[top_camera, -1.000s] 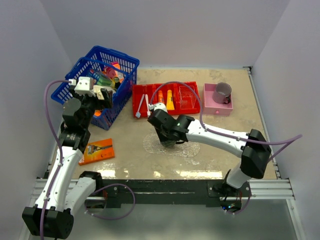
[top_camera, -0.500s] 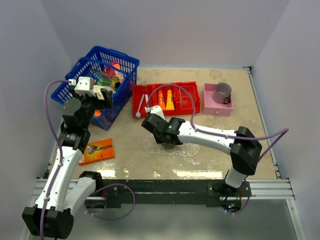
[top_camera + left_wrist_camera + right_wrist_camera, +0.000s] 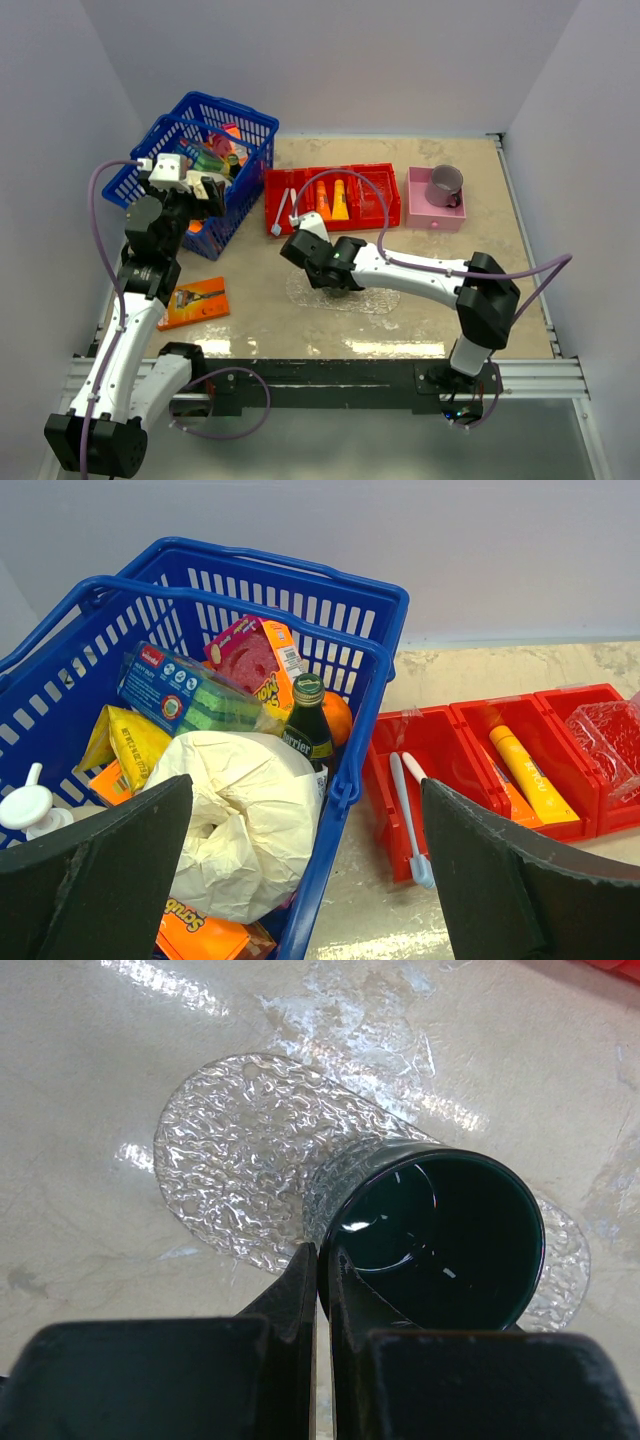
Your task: Prepare toiletry sets of a toothbrush and toothpaste on the tray
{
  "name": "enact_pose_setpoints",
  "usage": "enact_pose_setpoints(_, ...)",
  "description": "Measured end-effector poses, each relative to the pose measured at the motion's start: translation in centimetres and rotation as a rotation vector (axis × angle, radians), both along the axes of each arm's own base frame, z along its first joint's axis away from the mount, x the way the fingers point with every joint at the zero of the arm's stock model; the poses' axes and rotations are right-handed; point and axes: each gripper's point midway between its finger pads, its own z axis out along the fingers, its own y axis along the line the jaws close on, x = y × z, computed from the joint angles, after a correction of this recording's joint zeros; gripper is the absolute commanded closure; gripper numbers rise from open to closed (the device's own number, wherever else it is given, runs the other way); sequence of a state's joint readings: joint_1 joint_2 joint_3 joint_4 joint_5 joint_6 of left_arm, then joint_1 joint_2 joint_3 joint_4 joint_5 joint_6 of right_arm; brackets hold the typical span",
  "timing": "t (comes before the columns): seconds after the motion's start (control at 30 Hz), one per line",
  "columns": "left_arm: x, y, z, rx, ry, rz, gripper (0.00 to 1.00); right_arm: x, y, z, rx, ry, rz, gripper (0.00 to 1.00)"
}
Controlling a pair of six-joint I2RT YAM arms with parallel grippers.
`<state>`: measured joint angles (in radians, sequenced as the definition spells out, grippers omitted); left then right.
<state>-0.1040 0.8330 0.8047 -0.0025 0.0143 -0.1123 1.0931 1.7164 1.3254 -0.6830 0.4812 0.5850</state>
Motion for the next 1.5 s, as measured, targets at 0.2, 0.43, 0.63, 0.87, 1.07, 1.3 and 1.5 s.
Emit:
enact_pose_setpoints(0.2,0.0,0.0,0.0,0.0,0.0,0.0,0.0,0.0,0.1,-1.0,-0.021,0.012,-0.002,1.0)
enact_pose_setpoints(0.43,0.0,0.0,0.0,0.0,0.0,0.002,0.0,0.2,0.2,-1.3,-0.035,0.002,-0.005,0.89)
enact_pose_setpoints(0.63,0.0,0.0,0.0,0.0,0.0,0.002,0.0,0.3,0.4,-0.9,-0.029,-0.006,-0.005,0.71)
enact_pose_setpoints(0.87,0.0,0.0,0.0,0.0,0.0,0.002,0.0,0.4,0.9,-0.6,-0.016,-0.007,0.009,0.57)
enact_pose_setpoints(1.07,0.0,0.0,-0.1,0.0,0.002,0.002,0.0,-0.2,1.0,0.5,0.001,0.004,0.066,0.46)
enact_pose_setpoints(1.3,0.1,0.0,-0.4,0.002,0.013,0.003,0.0,0.6,-0.9,7.1,0.091,-0.074,0.156,0.46)
enact_pose_setpoints(1.5,0.1,0.0,-0.4,0.002,0.015,0.003,0.0,5.2,-6.5,7.5,0.09,-0.066,0.099,0.46)
